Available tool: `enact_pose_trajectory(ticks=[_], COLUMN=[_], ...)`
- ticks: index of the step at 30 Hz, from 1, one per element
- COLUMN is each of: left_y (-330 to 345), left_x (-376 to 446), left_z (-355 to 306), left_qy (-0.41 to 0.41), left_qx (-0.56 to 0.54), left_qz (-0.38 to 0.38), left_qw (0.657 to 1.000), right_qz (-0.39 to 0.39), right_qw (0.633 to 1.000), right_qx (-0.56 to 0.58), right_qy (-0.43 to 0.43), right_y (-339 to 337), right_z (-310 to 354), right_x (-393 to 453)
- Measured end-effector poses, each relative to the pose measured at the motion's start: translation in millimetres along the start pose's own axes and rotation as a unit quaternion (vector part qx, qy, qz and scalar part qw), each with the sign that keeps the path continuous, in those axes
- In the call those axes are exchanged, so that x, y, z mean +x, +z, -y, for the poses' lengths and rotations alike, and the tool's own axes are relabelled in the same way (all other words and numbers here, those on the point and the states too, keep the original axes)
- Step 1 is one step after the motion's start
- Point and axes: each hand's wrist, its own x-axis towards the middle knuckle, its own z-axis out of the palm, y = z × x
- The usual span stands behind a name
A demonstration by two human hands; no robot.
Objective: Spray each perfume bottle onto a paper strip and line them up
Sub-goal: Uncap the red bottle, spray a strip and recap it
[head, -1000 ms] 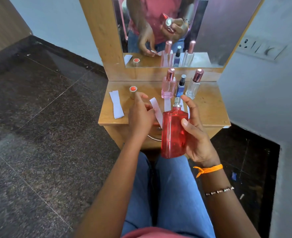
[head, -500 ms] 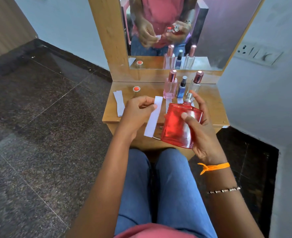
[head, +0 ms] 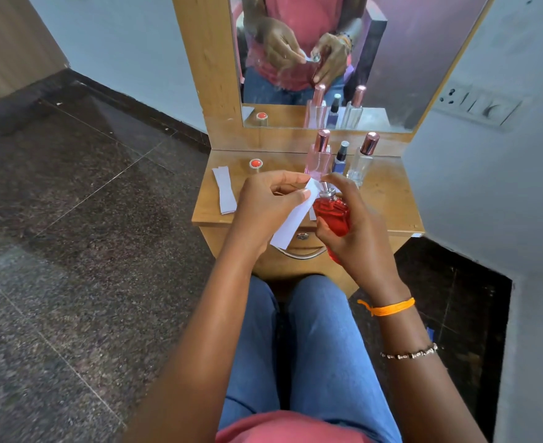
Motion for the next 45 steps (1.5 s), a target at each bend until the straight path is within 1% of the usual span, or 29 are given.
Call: enact_pose_trajectory(ticks=[5, 10, 18, 21, 23, 27, 30, 35, 40, 45], left_y=[3.4, 5.0, 5.3, 4.5, 3.4, -4.9, -12.0, -21.1, -23.7, -24.7], left_x=[-0.2, -0.7, -1.3, -1.0, -0.4, 2.5, 4.9, 5.9, 5.8, 6.8], left_z=[0.4, 0.3, 3.9, 5.8, 7.7, 14.5, 20.1, 29.7, 37.2, 39.6], left_qy=[-0.008, -0.009, -0.020, -0.030, -0.039, -0.065, -0.087, -0.095, -0.109, -0.112], left_qx=[0.008, 0.024, 0.008, -0.010, -0.028, -0.061, -0.081, -0.084, -0.078, -0.077], left_qz=[-0.001, 0.001, 0.007, 0.011, 0.007, -0.030, -0.051, -0.065, -0.075, -0.077], left_qw=[1.000, 1.000, 1.000, 0.999, 0.999, 0.996, 0.992, 0.990, 0.988, 0.988], right_qz=[-0.010, -0.002, 0.004, -0.009, -0.037, -0.067, -0.101, -0.159, -0.198, -0.195], right_qw=[1.000, 0.999, 0.998, 0.999, 0.999, 0.993, 0.987, 0.969, 0.963, 0.964], right_qx=[-0.023, -0.046, -0.057, -0.034, 0.003, 0.096, 0.119, 0.188, 0.181, 0.179], right_qy=[-0.002, -0.014, -0.014, -0.008, 0.000, 0.023, 0.025, 0.021, 0.004, 0.015], right_y=[0.6, 0.1, -0.7, -1.6, -2.6, -0.1, 12.3, 42.4, 71.7, 88.5], right_z=[-3.4, -4.5, -3.5, -2.1, 0.3, 4.3, 5.2, 4.5, 2.6, -1.9], right_x=[1.1, 1.5, 0.5, 1.0, 1.0, 8.7, 22.8, 45.9, 61.2, 66.1])
